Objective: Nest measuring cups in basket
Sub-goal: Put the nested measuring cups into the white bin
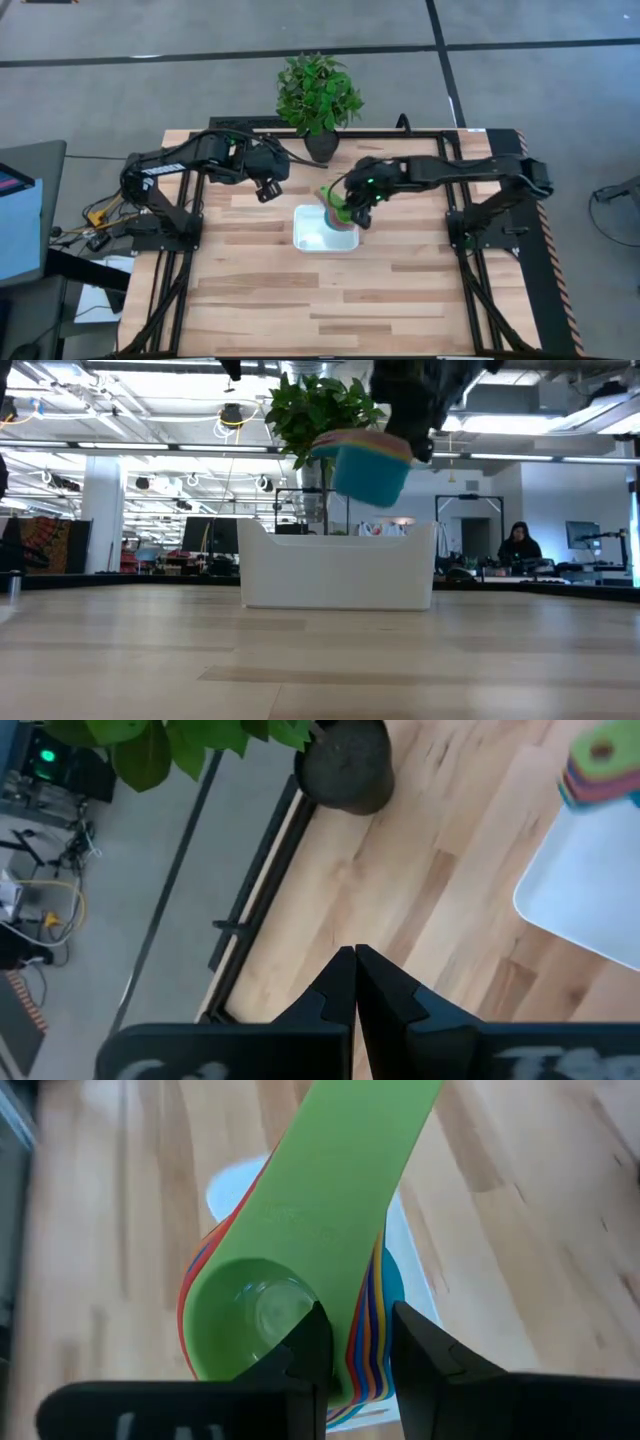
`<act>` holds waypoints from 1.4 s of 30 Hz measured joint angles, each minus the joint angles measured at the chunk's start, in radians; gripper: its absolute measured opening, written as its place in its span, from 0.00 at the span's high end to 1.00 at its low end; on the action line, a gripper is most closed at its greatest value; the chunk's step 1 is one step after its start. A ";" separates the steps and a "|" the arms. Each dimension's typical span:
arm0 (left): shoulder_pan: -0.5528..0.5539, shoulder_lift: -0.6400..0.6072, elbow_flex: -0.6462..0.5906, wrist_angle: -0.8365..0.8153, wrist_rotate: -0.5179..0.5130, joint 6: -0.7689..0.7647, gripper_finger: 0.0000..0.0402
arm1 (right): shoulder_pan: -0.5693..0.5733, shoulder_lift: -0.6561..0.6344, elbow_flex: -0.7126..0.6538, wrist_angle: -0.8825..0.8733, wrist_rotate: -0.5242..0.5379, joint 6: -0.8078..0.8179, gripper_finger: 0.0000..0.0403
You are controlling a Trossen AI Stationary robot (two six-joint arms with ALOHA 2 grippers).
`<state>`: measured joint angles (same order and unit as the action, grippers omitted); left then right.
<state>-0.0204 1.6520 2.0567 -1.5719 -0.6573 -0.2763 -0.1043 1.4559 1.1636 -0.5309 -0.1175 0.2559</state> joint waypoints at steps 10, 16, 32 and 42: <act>-0.033 0.000 0.000 0.000 0.025 -0.046 1.00 | 0.013 0.222 0.109 -0.013 0.014 -0.356 0.77; -0.070 0.000 0.000 0.002 0.062 -0.112 1.00 | 0.013 0.327 0.198 -0.073 -0.001 -0.470 0.77; -0.119 0.001 0.000 0.019 0.076 -0.230 1.00 | 0.011 0.481 0.298 -0.224 -0.100 -0.517 0.75; -0.123 0.001 0.000 0.089 -0.026 -0.129 0.99 | -0.013 0.462 0.297 -0.196 -0.060 -0.517 0.55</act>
<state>-0.1433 1.6531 2.0567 -1.4830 -0.6835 -0.4056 -0.1177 1.9176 1.4601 -0.7267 -0.1774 -0.2611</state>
